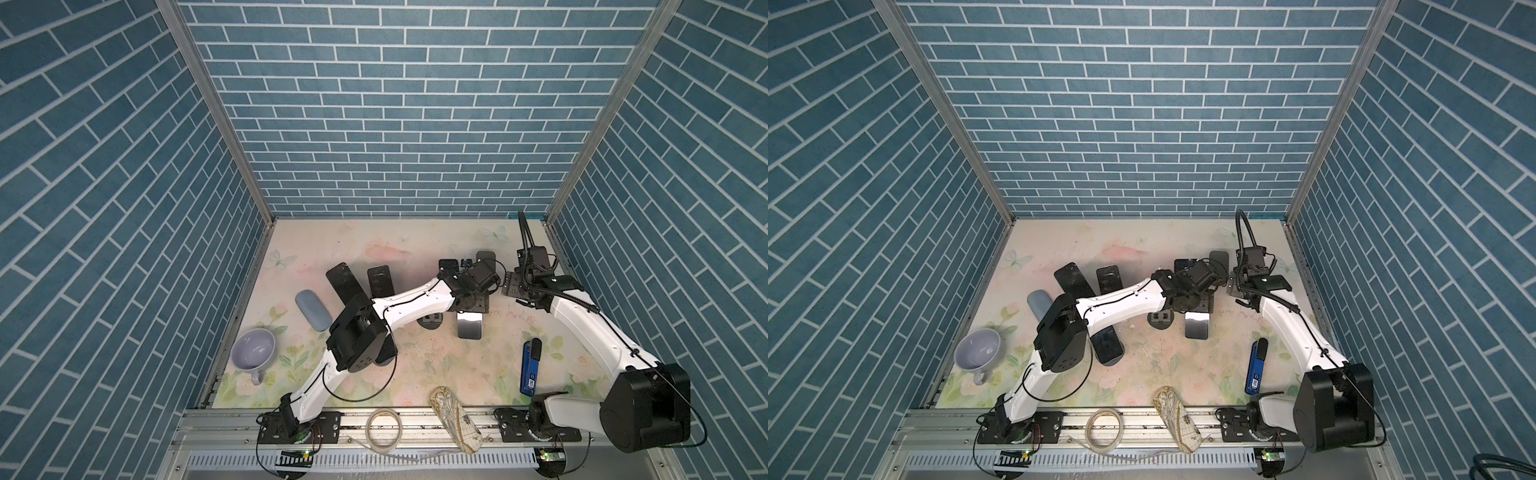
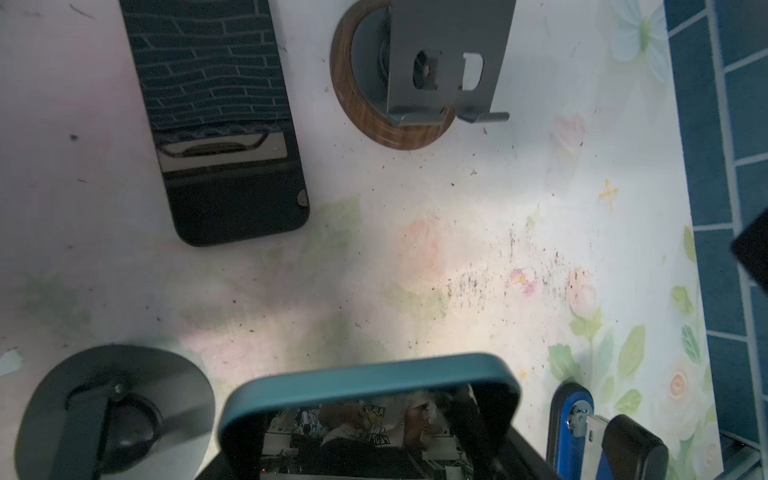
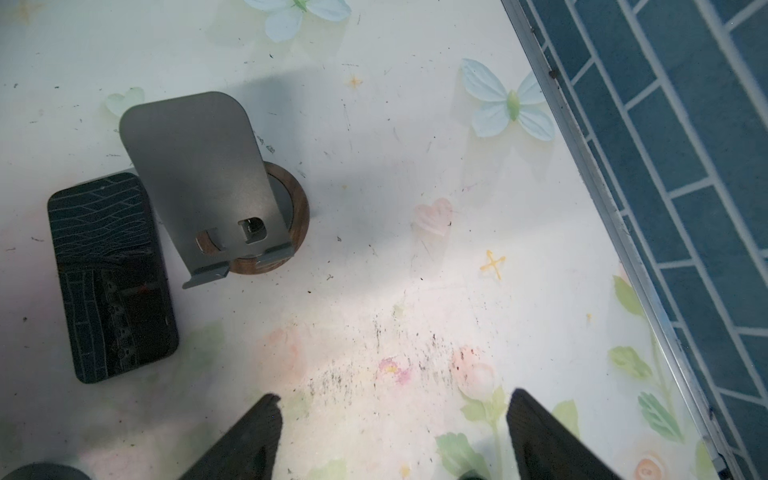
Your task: Remove the phone from the phone stand
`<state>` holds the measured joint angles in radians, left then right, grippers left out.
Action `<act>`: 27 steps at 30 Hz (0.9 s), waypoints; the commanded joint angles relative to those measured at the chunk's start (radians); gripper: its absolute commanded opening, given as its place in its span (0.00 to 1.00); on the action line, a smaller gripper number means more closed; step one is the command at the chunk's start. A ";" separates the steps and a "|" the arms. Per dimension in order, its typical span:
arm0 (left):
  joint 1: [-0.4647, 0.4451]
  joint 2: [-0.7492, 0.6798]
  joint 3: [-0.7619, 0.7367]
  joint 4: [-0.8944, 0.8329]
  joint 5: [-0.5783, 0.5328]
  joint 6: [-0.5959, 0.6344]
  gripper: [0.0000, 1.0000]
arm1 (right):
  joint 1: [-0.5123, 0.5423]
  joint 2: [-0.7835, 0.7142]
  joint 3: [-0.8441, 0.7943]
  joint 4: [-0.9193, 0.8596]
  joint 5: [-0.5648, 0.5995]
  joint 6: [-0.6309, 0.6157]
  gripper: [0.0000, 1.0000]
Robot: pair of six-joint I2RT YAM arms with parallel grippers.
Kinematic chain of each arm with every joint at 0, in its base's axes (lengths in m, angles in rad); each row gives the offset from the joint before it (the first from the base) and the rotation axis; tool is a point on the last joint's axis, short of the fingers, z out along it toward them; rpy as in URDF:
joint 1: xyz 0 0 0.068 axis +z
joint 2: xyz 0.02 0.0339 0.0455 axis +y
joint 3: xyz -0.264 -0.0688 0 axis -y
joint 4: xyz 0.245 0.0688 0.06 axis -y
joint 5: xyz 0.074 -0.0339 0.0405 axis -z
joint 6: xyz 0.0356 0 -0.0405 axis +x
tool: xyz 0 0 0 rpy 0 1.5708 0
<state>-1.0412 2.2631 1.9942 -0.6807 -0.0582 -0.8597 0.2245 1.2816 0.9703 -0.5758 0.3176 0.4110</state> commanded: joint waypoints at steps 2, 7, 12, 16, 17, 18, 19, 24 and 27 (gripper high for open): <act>-0.006 0.033 0.056 -0.063 0.030 -0.028 0.58 | 0.002 -0.024 -0.022 -0.020 0.026 -0.006 0.86; -0.002 0.061 0.061 -0.089 0.043 -0.047 0.58 | 0.003 -0.035 -0.027 -0.015 0.035 -0.006 0.87; 0.005 0.077 0.064 -0.121 0.033 -0.062 0.58 | 0.002 -0.040 -0.031 -0.009 0.040 -0.007 0.87; 0.015 0.085 0.060 -0.129 0.037 -0.078 0.58 | 0.002 -0.052 -0.039 0.003 0.052 -0.010 0.87; 0.018 0.084 0.055 -0.129 0.035 -0.084 0.58 | 0.001 -0.058 -0.042 0.008 0.056 -0.010 0.87; 0.023 0.085 0.051 -0.128 0.038 -0.093 0.58 | 0.001 -0.066 -0.045 0.010 0.061 -0.009 0.87; 0.025 0.087 0.044 -0.124 0.043 -0.100 0.58 | 0.001 -0.072 -0.049 0.016 0.064 -0.008 0.87; 0.052 0.087 -0.030 -0.061 0.112 -0.159 0.58 | 0.000 -0.123 -0.083 0.059 0.072 -0.009 0.87; 0.060 0.091 -0.053 -0.042 0.137 -0.179 0.58 | -0.001 -0.142 -0.097 0.077 0.074 -0.011 0.87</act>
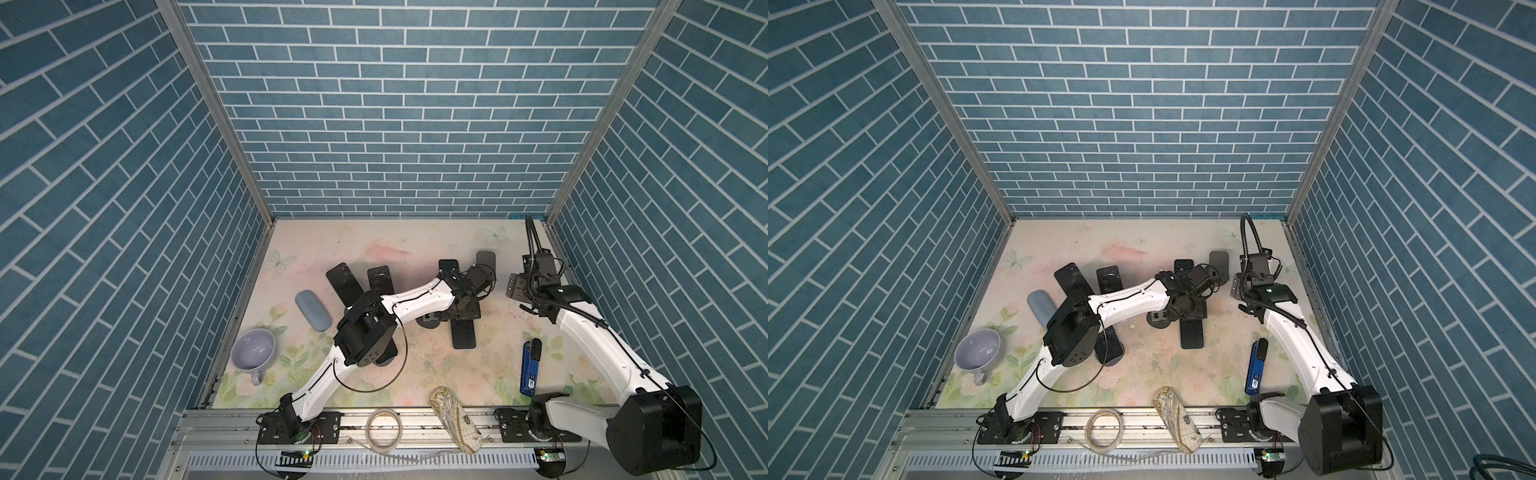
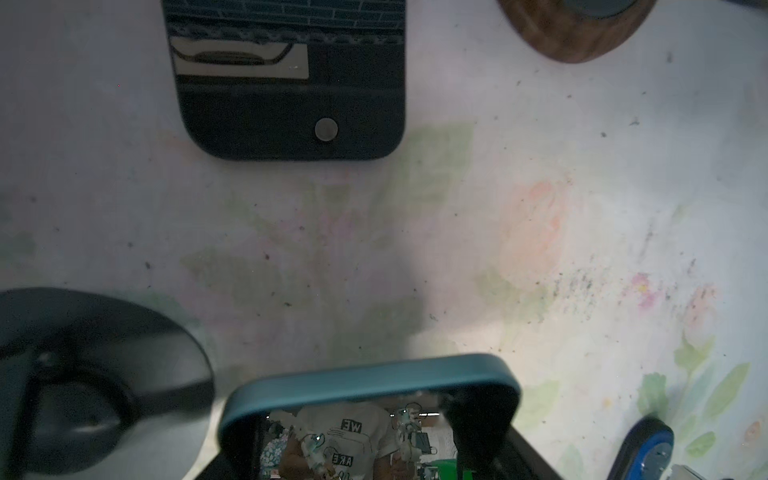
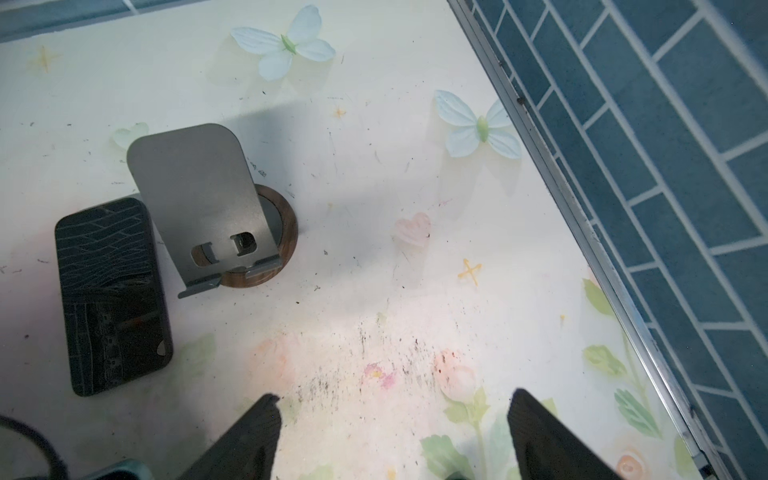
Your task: Remove the phone from the phone stand
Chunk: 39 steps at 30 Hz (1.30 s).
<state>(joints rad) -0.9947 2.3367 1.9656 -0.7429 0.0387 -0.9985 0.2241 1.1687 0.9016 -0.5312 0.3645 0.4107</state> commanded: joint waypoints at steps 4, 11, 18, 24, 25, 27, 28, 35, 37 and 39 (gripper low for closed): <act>0.013 0.027 -0.021 0.011 0.041 -0.040 0.59 | -0.002 -0.028 -0.030 0.034 0.024 -0.012 0.87; 0.016 0.030 -0.015 -0.031 0.022 -0.031 0.59 | -0.003 -0.018 -0.032 0.038 0.017 -0.012 0.87; 0.021 0.046 0.016 -0.094 0.022 -0.015 0.60 | -0.003 -0.020 -0.029 0.036 0.021 -0.018 0.87; 0.023 0.055 0.015 -0.095 0.029 -0.004 0.62 | -0.003 -0.017 -0.029 0.035 0.022 -0.016 0.88; 0.022 0.056 0.013 -0.093 0.030 -0.002 0.62 | -0.004 -0.015 -0.028 0.035 0.021 -0.016 0.87; 0.023 0.060 0.013 -0.092 0.032 0.000 0.62 | -0.005 -0.015 -0.027 0.035 0.021 -0.016 0.88; 0.022 0.062 0.013 -0.090 0.033 0.000 0.62 | -0.005 -0.014 -0.027 0.036 0.020 -0.017 0.88; 0.024 0.068 0.016 -0.092 0.041 0.009 0.65 | -0.005 -0.012 -0.030 0.036 0.018 -0.014 0.87; 0.023 0.067 0.013 -0.087 0.043 0.012 0.65 | -0.005 -0.014 -0.032 0.036 0.018 -0.012 0.88; 0.024 0.067 0.010 -0.081 0.047 0.012 0.66 | -0.005 -0.015 -0.031 0.034 0.017 -0.010 0.87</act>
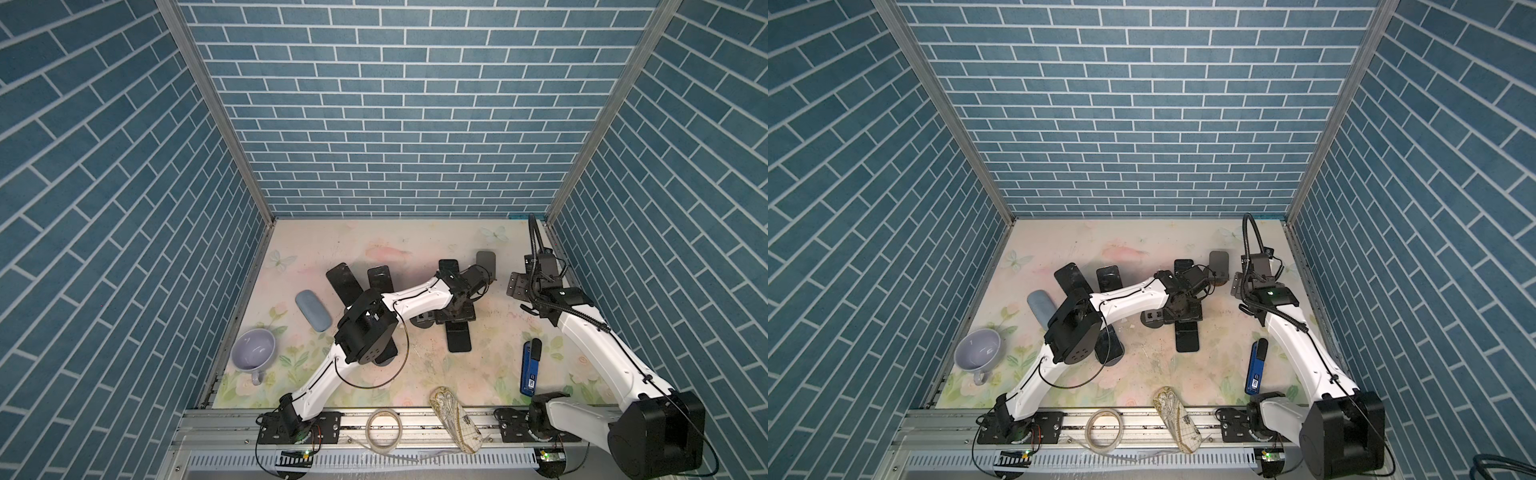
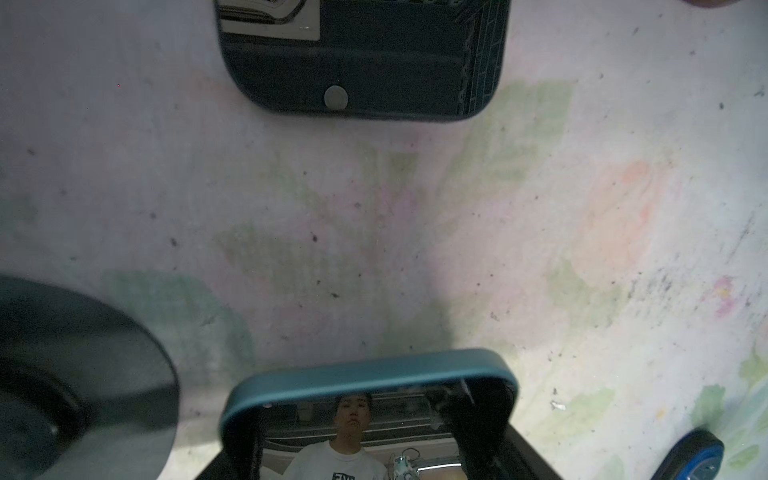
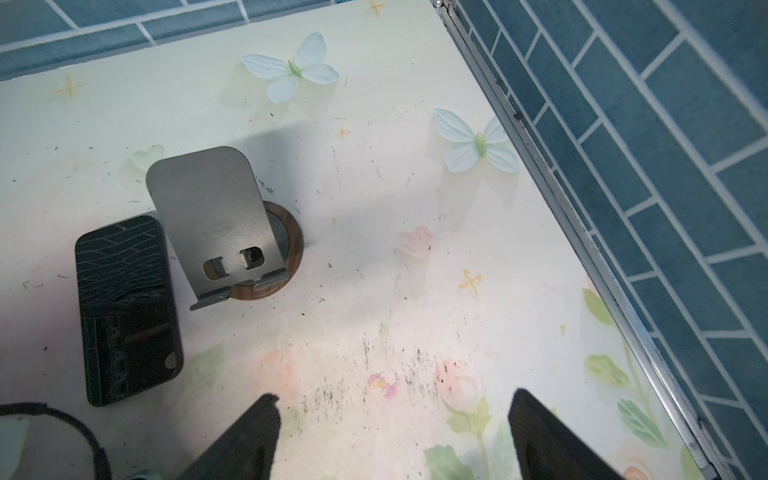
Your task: Remove the phone from the phone stand
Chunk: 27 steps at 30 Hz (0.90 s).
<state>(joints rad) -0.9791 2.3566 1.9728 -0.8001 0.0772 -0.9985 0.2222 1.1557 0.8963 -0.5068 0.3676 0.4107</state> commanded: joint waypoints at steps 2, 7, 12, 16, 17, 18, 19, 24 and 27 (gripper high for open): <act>0.008 0.048 -0.003 -0.017 0.013 0.014 0.67 | -0.003 -0.004 -0.025 0.010 0.013 -0.010 0.88; 0.008 0.045 -0.019 0.008 0.029 0.014 0.67 | -0.003 -0.001 -0.025 0.008 0.013 -0.009 0.88; 0.011 0.043 -0.034 0.021 0.033 0.015 0.68 | -0.003 -0.002 -0.025 0.005 0.011 -0.007 0.88; 0.014 0.043 -0.037 0.024 0.031 0.019 0.69 | -0.003 -0.004 -0.025 0.004 0.012 -0.007 0.87; 0.014 0.043 -0.039 0.024 0.032 0.019 0.69 | -0.003 -0.005 -0.025 0.004 0.011 -0.006 0.87; 0.014 0.042 -0.040 0.024 0.032 0.020 0.69 | -0.003 -0.004 -0.025 0.003 0.011 -0.006 0.87; 0.014 0.041 -0.041 0.025 0.032 0.019 0.70 | -0.003 -0.004 -0.026 0.003 0.011 -0.005 0.88; 0.017 0.040 -0.048 0.030 0.034 0.019 0.71 | -0.003 0.001 -0.028 0.007 0.011 -0.003 0.88; 0.016 0.040 -0.049 0.033 0.038 0.018 0.72 | -0.003 0.002 -0.030 0.010 0.012 0.000 0.87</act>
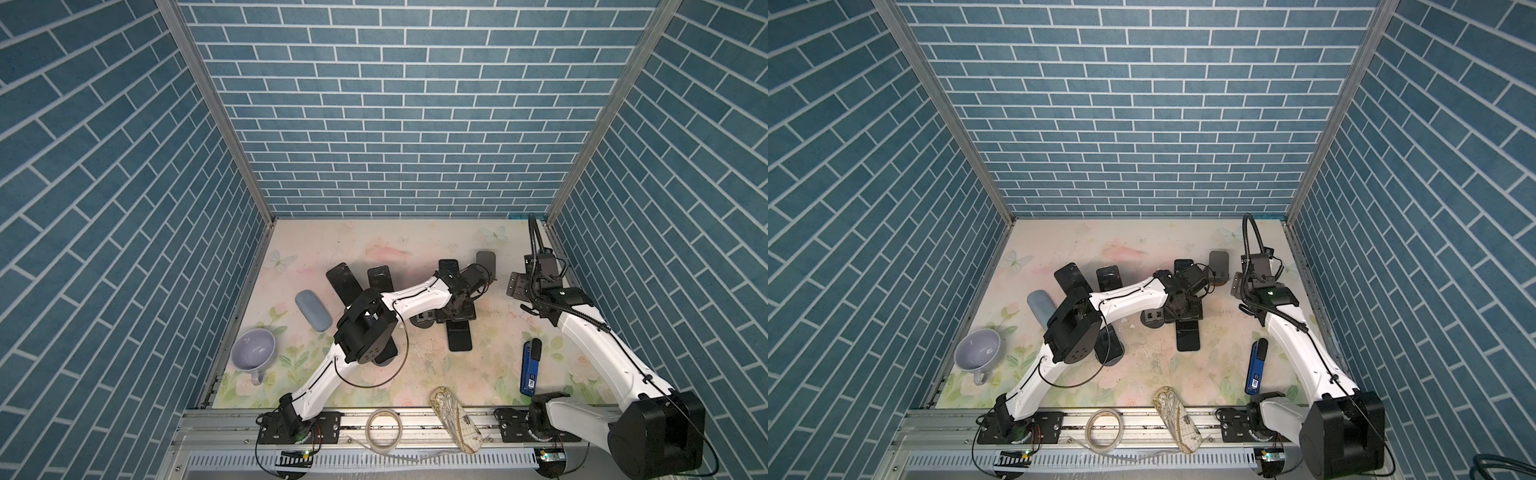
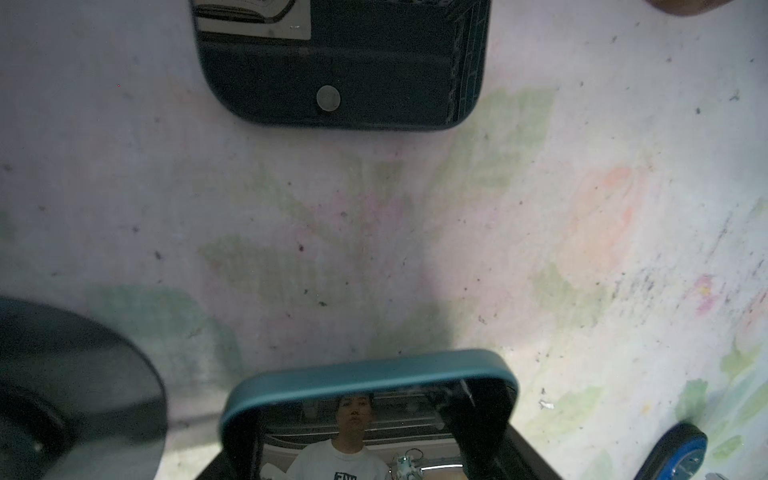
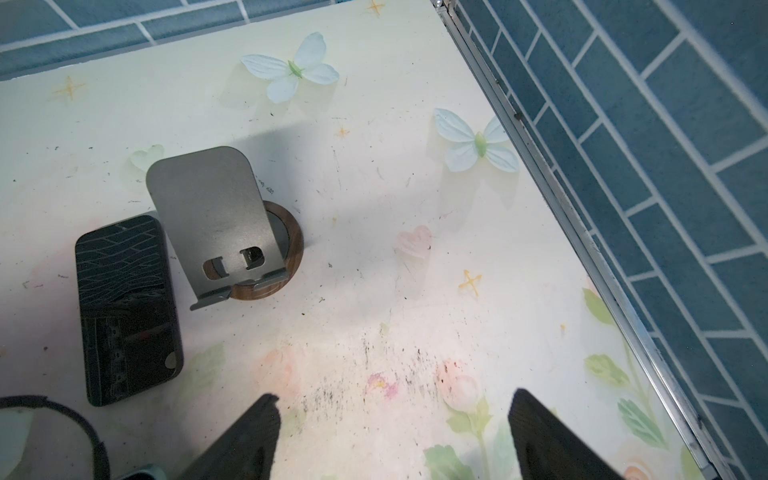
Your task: Remove the phone from the phone stand
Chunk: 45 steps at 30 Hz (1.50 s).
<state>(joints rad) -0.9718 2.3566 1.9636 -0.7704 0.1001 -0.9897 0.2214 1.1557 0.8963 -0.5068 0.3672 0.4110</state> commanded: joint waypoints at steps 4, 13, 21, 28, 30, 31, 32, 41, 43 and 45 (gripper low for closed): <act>0.008 0.040 -0.045 0.009 0.016 0.013 0.74 | -0.002 0.007 -0.030 0.011 0.012 0.002 0.87; 0.011 0.036 -0.052 0.016 0.019 0.012 0.78 | -0.002 0.013 -0.033 0.016 0.010 0.011 0.88; 0.012 0.038 -0.054 0.013 0.020 0.012 0.79 | -0.003 0.024 -0.033 0.020 0.006 0.012 0.88; 0.012 0.034 -0.052 0.012 0.012 0.014 0.79 | -0.002 0.029 -0.033 0.023 0.001 0.012 0.88; 0.012 0.031 -0.052 0.013 0.010 0.016 0.79 | -0.002 0.030 -0.033 0.023 0.000 0.011 0.87; 0.012 0.029 -0.051 0.011 0.008 0.016 0.79 | -0.002 0.030 -0.031 0.022 0.001 0.011 0.88; 0.013 0.028 -0.051 0.007 0.004 0.018 0.79 | -0.002 0.029 -0.031 0.022 0.001 0.012 0.87; 0.012 -0.015 -0.046 -0.022 -0.061 0.047 0.79 | -0.002 0.035 -0.026 0.022 -0.008 0.011 0.87; 0.010 -0.025 -0.046 -0.024 -0.074 0.053 0.79 | -0.002 0.038 -0.023 0.022 -0.011 0.011 0.87; 0.009 -0.037 -0.045 -0.029 -0.095 0.061 0.79 | -0.002 0.039 -0.020 0.021 -0.014 0.011 0.87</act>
<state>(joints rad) -0.9672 2.3440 1.9446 -0.7460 0.0601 -0.9539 0.2214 1.1812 0.8867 -0.4915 0.3573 0.4114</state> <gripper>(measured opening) 0.789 0.876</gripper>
